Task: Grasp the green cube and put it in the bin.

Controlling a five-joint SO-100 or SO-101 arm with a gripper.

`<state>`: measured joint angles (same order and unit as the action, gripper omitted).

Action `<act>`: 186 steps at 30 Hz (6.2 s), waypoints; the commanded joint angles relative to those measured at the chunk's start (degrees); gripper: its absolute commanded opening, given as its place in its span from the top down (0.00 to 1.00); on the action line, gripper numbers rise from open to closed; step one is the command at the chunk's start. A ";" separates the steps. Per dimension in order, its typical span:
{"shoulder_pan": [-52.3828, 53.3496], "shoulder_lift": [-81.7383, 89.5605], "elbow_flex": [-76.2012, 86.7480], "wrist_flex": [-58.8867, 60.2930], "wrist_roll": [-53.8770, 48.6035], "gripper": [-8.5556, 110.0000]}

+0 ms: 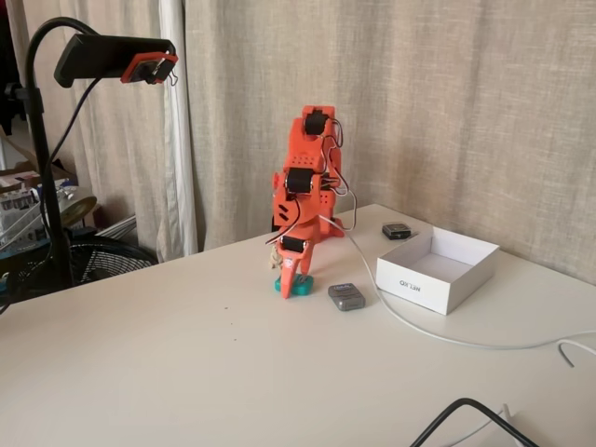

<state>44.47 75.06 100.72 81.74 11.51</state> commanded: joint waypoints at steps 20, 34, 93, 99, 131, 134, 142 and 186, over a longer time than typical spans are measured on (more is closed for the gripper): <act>-0.62 -0.70 -0.09 -3.87 0.35 0.89; -3.96 5.27 -1.85 -5.45 0.44 0.97; -51.15 47.99 26.28 -33.05 -19.34 0.62; -52.91 65.04 32.78 -36.83 -15.73 0.63; -49.92 114.52 59.59 -10.46 -22.32 0.66; -50.01 114.52 60.38 -4.57 -22.76 0.66; -50.10 114.52 67.94 -5.89 -23.47 0.75; -50.62 114.52 67.94 -5.80 -23.91 1.00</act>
<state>-5.89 188.96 168.93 76.55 -12.30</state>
